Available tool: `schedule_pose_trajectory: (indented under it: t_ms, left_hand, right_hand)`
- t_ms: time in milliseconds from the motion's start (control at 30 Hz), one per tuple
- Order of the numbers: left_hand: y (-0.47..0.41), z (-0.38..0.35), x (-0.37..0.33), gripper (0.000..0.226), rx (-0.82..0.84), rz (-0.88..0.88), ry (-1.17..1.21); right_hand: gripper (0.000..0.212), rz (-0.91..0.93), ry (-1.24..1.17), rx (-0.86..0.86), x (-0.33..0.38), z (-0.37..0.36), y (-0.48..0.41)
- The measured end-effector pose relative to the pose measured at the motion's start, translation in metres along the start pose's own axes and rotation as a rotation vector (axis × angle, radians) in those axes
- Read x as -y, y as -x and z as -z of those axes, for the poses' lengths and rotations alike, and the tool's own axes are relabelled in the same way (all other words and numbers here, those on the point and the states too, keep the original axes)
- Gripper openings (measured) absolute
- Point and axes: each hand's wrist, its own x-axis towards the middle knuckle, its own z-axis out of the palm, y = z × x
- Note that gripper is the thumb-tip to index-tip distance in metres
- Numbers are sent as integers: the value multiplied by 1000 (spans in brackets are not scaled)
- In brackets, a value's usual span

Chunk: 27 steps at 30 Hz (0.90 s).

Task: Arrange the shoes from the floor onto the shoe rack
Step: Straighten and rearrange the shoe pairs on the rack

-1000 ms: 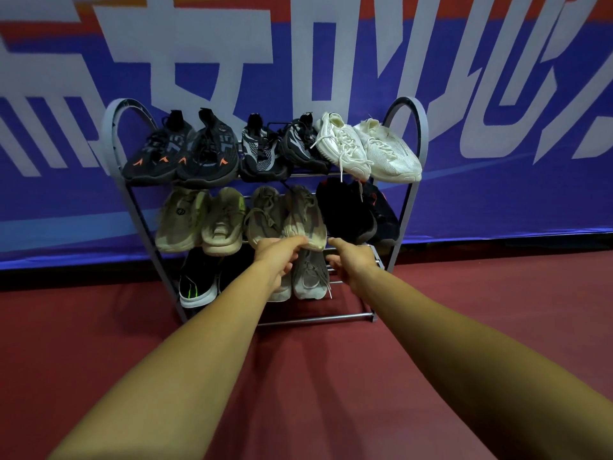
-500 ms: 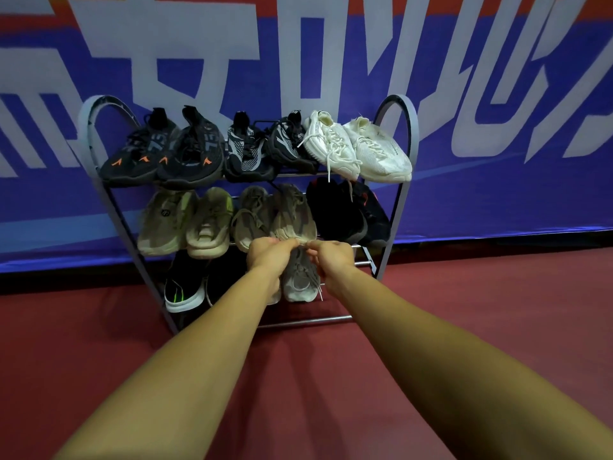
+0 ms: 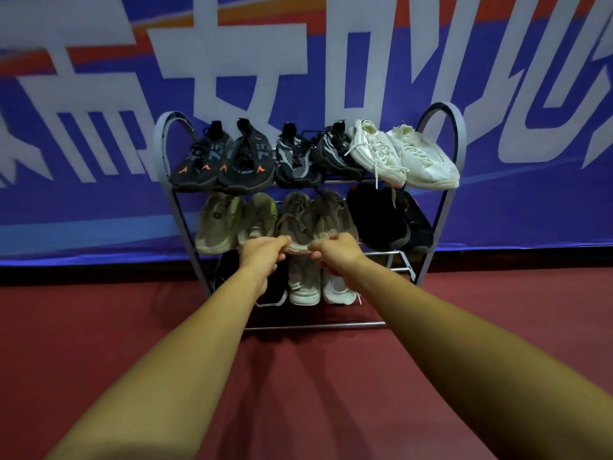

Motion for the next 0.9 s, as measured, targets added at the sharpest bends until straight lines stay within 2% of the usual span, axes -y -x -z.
schedule_pose_trajectory:
  t_ms: [167,400,600,733,900]
  left_hand:
    - [-7,38,7,17,-52,31,-2]
    - [-18,67,24,20,-108,101,15]
    - [-34,69,30,28,-150,206,64]
    - [-45,59,28,34,-105,252,162]
    - [-51,50,23,33,-100,306,214]
  right_hand:
    - [21,-47,-13,92,-3,-45,2]
    - [17,-113,-39,62,-10,-98,-18]
    - [25,-132,-27,2,-19,-105,-37]
    - [26,-136,5,64,-22,-107,-42]
    - [14,-117,12,149,-21,-100,-37]
